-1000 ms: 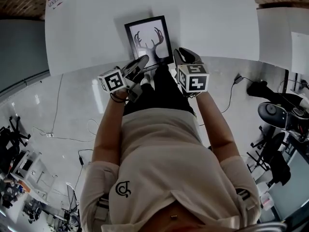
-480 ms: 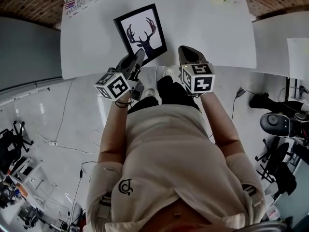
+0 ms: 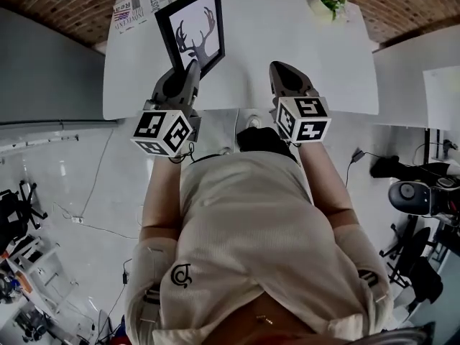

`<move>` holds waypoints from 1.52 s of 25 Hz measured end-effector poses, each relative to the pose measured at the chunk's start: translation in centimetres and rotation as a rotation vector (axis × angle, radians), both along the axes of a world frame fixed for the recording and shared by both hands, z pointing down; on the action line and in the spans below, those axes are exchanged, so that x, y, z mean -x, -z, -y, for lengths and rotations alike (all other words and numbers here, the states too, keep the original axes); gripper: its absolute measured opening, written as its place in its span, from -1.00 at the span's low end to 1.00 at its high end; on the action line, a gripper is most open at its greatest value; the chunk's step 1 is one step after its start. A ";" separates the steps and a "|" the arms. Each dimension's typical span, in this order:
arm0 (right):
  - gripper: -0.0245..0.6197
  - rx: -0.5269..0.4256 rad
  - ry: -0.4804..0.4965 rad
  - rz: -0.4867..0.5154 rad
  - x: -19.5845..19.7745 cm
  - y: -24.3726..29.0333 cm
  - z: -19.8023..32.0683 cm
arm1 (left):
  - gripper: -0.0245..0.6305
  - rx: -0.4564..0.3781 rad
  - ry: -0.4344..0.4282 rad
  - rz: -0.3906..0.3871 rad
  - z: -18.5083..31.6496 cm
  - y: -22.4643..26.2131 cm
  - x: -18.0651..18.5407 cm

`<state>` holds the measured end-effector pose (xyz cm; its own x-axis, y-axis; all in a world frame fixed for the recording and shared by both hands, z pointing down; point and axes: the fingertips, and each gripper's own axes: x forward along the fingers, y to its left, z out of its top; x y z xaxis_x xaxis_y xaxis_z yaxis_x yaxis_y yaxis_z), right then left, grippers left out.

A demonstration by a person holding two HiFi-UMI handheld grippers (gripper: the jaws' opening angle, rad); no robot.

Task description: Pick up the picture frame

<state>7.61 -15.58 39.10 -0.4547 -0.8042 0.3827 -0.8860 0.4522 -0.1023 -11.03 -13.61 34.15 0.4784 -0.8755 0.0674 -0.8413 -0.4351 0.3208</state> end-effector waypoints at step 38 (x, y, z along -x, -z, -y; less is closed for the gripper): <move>-0.91 -0.398 0.073 0.029 3.3 9.2 -2.5 | -0.85 -0.305 0.144 0.320 -2.3 6.7 2.9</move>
<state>4.29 -13.06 29.88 -0.5222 -0.8521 0.0344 -0.8493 0.5233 0.0691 -13.89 -11.33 27.44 0.3478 -0.9342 -0.0793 -0.9359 -0.3407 -0.0899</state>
